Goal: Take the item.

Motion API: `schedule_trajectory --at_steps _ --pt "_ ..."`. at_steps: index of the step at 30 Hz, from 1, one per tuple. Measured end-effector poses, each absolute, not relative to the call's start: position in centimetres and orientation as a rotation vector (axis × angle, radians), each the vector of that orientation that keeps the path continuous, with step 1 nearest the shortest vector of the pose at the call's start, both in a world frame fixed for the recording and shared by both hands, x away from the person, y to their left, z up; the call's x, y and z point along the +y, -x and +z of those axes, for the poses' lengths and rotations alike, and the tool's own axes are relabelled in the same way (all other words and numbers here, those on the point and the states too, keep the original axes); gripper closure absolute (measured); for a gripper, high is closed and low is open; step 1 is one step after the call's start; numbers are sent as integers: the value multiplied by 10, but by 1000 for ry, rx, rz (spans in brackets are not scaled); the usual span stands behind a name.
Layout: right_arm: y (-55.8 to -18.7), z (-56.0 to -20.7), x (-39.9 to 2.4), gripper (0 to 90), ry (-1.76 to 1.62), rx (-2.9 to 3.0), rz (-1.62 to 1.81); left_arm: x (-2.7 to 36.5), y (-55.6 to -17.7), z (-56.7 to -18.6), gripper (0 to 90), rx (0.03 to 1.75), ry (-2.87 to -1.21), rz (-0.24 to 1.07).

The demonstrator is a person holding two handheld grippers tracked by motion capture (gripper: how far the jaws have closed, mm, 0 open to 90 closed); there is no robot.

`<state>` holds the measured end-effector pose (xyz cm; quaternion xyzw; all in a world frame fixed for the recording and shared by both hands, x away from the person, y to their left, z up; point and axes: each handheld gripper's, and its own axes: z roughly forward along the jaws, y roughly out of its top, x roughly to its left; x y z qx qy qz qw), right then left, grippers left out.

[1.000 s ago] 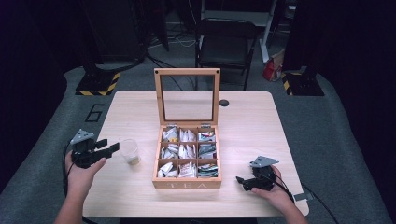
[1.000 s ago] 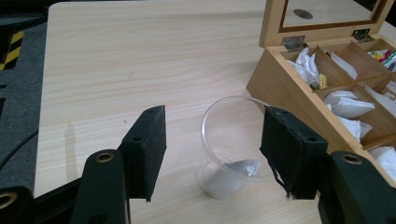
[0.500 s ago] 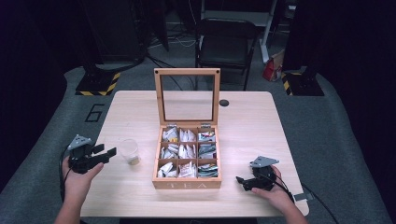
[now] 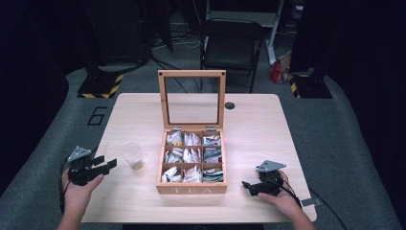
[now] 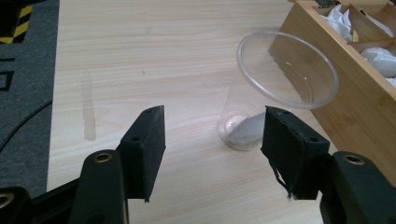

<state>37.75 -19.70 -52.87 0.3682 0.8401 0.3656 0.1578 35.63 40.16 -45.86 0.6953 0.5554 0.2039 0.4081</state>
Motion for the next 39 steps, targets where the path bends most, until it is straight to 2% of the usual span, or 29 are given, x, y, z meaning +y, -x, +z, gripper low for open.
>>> schedule_trajectory --at_steps 39 --pt "-377 -529 -197 102 -1054 2403 1046 396 -354 -502 395 1380 -1858 436"
